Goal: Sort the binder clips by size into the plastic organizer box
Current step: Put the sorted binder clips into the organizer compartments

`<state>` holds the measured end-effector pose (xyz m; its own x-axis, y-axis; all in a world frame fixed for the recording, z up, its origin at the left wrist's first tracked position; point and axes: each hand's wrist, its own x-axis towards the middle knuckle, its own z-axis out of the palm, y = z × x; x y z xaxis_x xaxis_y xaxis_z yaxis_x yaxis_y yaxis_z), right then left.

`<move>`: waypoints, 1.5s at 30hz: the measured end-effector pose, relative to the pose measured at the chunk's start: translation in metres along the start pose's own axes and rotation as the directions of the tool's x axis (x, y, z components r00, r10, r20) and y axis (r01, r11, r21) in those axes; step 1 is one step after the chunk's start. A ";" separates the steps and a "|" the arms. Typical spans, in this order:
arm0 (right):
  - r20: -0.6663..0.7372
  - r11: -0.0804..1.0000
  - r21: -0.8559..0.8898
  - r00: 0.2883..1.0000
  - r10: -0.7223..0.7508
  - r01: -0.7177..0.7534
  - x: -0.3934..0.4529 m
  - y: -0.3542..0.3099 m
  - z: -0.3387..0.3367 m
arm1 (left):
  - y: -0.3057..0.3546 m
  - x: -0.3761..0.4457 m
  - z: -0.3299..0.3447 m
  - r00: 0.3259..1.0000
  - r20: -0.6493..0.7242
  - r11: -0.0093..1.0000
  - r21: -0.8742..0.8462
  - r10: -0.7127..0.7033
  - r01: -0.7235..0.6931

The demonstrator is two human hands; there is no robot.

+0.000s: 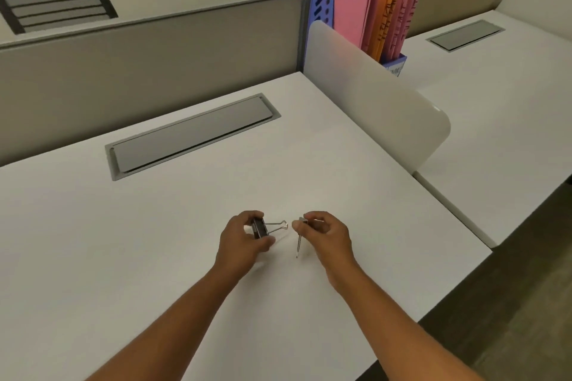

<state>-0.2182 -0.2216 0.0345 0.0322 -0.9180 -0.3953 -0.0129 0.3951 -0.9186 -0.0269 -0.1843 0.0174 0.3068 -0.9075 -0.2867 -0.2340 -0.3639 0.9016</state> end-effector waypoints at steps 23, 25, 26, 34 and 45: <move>0.654 0.963 -0.174 0.706 0.270 -0.207 -0.258 0.054 0.366 | -0.139 -0.303 -0.350 0.672 -0.715 0.966 -0.260 -0.193 0.001; 0.662 0.959 -0.187 0.694 0.283 -0.213 -0.272 0.062 0.386 | -0.152 -0.308 -0.376 0.632 -0.751 0.969 -0.246 -0.189 -0.002; 0.665 0.958 -0.188 0.689 0.287 -0.216 -0.279 0.065 0.395 | -0.158 -0.307 -0.388 0.620 -0.765 0.973 -0.231 -0.174 -0.011; 0.661 0.960 -0.154 0.698 0.276 -0.233 -0.298 0.067 0.413 | -0.191 -0.248 -0.438 0.673 -0.736 0.890 0.353 0.074 0.288; 0.638 0.891 -0.365 0.769 0.028 0.270 -0.306 0.043 0.439 | -0.218 -0.239 -0.445 0.770 -0.612 0.700 0.630 0.179 0.338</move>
<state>0.2100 0.0915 0.1162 0.6624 -0.6727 -0.3296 -0.3679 0.0912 -0.9254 0.3616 0.2055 0.0334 0.7592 -0.6359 0.1391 -0.6410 -0.6931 0.3298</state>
